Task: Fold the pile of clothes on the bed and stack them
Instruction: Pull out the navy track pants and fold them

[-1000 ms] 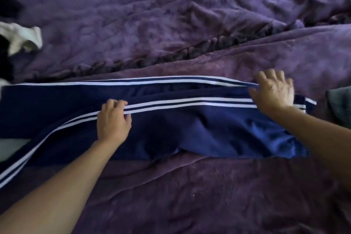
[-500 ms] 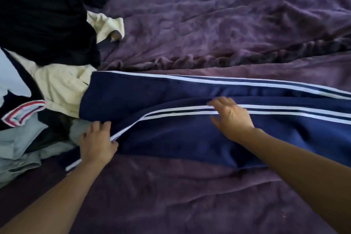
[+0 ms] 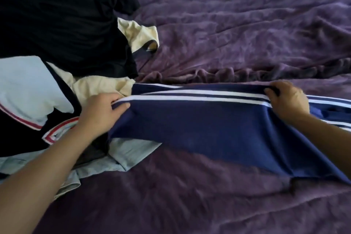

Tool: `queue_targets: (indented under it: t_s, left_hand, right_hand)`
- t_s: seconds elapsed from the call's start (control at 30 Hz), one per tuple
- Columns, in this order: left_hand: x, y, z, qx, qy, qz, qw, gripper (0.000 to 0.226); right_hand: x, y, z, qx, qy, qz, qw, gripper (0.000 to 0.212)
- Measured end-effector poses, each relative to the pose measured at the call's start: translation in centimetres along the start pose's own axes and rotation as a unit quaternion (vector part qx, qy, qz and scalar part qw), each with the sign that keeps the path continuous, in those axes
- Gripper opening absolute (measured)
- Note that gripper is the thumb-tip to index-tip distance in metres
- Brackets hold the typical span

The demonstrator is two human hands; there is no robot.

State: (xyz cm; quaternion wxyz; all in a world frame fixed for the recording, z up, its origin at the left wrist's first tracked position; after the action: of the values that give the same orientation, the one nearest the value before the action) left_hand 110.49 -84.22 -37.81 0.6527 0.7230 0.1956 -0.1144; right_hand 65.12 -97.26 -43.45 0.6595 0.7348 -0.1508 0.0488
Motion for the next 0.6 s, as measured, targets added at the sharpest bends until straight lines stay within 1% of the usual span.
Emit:
queue_targets:
  t_s: [0.03, 0.1, 0.13, 0.17, 0.23, 0.33, 0.37, 0.4, 0.47, 0.5, 0.6]
  left_hand:
    - [0.7, -0.3, 1.9, 0.012, 0.024, -0.017, 0.999, 0.032]
    - [2.5, -1.6, 4.7, 0.016, 0.099, -0.042, 0.994, 0.015]
    - [3.4, -2.5, 5.3, 0.018, 0.145, -0.05, 0.988, 0.023]
    - [4.2, -3.5, 5.6, 0.028, 0.188, -0.057, 0.98, 0.034]
    - [4.7, -5.3, 4.9, 0.036, 0.25, -0.076, 0.965, 0.051]
    - [4.4, -7.9, 3.3, 0.024, 0.277, -0.163, 0.946, 0.059]
    - [4.2, -8.4, 3.0, 0.021, 0.283, -0.181, 0.941, 0.059]
    - [4.0, -8.6, 2.8, 0.017, 0.291, -0.192, 0.937, 0.058]
    - [3.9, -9.0, 2.9, 0.004, 0.306, -0.206, 0.93, 0.056]
    - [3.9, -9.1, 3.0, -0.001, 0.314, -0.215, 0.925, 0.056]
    - [3.6, -9.6, 3.0, -0.008, 0.331, -0.252, 0.91, 0.062]
  right_hand:
    - [0.4, 0.1, 1.0, 0.012, -0.017, -0.013, 1.0, 0.023]
    - [1.2, -0.2, 2.3, 0.041, -0.043, -0.032, 0.998, 0.026]
    - [1.8, -0.5, 2.3, 0.047, -0.047, -0.034, 0.997, 0.029]
    - [2.5, -0.8, 2.0, 0.041, -0.041, -0.028, 0.998, 0.033]
    - [4.0, -1.4, 0.1, 0.004, 0.016, -0.008, 1.0, 0.036]
    - [5.5, -3.8, -5.4, -0.025, 0.174, -0.015, 0.984, 0.034]
    - [5.9, -5.0, -7.3, -0.008, 0.208, -0.029, 0.978, 0.037]
    - [6.3, -6.5, -8.7, 0.036, 0.224, -0.057, 0.972, 0.042]
    - [6.6, -9.6, -10.4, 0.129, 0.208, -0.122, 0.962, 0.053]
    - [6.6, -10.8, -10.8, 0.149, 0.191, -0.142, 0.96, 0.055]
    - [6.8, -12.3, -10.7, 0.155, 0.172, -0.168, 0.958, 0.056]
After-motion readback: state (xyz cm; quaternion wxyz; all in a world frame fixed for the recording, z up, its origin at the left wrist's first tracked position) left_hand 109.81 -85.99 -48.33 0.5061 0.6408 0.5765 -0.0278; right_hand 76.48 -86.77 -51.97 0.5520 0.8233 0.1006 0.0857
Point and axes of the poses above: each hand's wrist, its own z-axis towards the middle knuckle, its own y-axis out of the back of the hand, x = y × z, the point moved 2 cm from there along z, towards the middle knuckle, and after that the axes turned 8 degrees about -y, right-handed, at the moved point
